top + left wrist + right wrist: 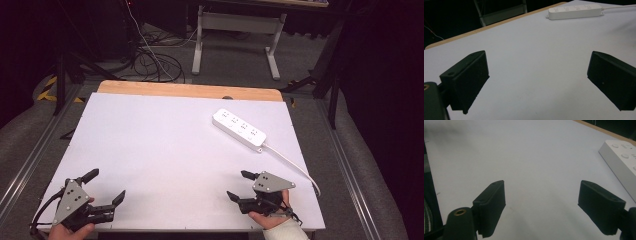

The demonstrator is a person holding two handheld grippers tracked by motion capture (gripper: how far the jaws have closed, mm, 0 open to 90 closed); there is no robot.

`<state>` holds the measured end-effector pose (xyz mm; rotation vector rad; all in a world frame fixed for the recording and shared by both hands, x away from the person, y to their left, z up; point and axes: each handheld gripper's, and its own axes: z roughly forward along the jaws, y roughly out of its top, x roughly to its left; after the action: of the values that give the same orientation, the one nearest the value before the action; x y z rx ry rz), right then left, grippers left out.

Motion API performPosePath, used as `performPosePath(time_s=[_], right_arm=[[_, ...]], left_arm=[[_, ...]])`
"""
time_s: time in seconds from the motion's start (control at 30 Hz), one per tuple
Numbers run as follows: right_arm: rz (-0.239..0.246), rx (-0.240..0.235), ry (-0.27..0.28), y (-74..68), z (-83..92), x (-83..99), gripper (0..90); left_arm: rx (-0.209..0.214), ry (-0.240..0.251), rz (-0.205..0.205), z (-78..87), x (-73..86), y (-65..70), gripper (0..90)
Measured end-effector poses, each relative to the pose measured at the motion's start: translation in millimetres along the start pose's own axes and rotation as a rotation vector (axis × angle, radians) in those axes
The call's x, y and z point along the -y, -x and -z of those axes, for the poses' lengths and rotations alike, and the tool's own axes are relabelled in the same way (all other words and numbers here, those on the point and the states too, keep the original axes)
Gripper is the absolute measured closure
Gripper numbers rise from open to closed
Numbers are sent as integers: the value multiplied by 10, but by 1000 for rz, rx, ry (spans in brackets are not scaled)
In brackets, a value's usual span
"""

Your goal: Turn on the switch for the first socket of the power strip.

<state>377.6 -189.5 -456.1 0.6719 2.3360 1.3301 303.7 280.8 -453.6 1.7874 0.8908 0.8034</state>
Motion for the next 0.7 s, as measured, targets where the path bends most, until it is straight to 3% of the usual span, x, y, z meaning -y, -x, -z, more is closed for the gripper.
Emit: performPosePath(time_s=[0.7], right_arm=[[13,2,-4,-9,12,-33,240]], left_arm=[[-22,9,-8,20,-7,3,43]])
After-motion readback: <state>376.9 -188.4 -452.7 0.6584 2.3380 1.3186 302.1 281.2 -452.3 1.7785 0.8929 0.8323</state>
